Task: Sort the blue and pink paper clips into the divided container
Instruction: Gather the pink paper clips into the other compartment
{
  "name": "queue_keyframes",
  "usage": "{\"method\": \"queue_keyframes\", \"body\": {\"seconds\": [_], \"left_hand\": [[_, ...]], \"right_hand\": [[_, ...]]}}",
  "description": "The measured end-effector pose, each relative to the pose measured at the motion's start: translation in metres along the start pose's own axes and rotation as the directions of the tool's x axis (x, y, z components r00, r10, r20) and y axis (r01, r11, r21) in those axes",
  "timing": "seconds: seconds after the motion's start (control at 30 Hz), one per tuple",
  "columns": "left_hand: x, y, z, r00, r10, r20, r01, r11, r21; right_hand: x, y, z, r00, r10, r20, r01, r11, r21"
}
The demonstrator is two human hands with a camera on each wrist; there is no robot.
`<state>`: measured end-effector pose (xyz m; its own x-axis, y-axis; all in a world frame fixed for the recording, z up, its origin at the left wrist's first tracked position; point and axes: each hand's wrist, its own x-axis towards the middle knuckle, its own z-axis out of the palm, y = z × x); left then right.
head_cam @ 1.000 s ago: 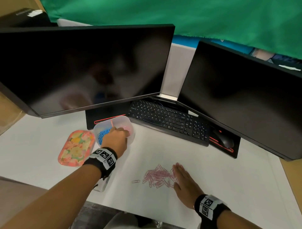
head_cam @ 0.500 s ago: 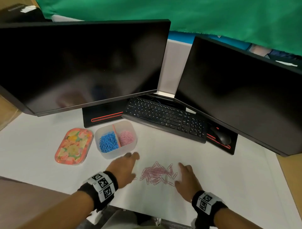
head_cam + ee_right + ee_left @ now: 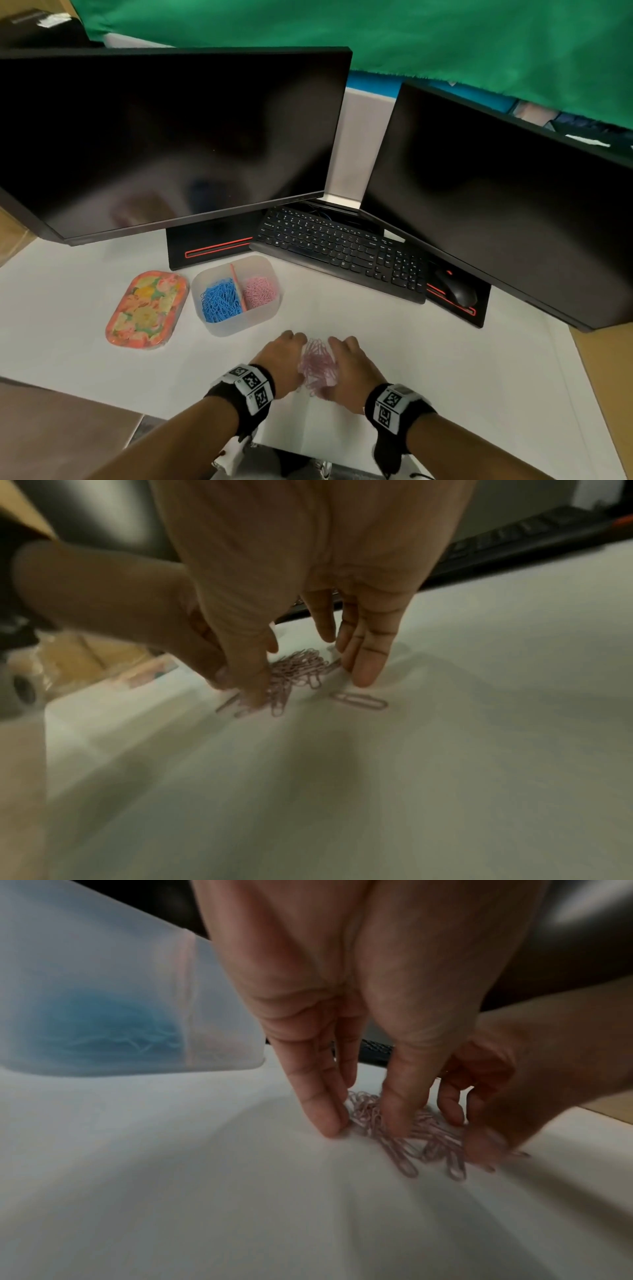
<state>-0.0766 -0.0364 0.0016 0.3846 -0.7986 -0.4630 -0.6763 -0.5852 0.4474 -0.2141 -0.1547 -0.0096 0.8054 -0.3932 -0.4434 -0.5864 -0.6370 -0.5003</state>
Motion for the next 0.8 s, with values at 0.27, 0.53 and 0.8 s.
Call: {"method": "queue_keyframes", "body": {"seconds": [0.27, 0.53, 0.8], "left_hand": [[0.006, 0.009, 0.003, 0.996, 0.027, -0.080, -0.025, 0.999, 0.025], [0.014, 0.012, -0.003, 0.994, -0.012, -0.106, 0.014, 1.000, 0.020], [0.013, 0.003, -0.019, 0.983, -0.062, -0.173, 0.033, 0.986, -0.165]], "right_hand": [[0.016, -0.015, 0.001, 0.998, -0.041, -0.039, 0.040, 0.999, -0.021], [0.022, -0.015, -0.006, 0.993, -0.056, -0.107, 0.057, 0.998, -0.003], [0.029, 0.002, -0.015, 0.990, -0.058, -0.130, 0.064, 0.997, 0.044]]}}
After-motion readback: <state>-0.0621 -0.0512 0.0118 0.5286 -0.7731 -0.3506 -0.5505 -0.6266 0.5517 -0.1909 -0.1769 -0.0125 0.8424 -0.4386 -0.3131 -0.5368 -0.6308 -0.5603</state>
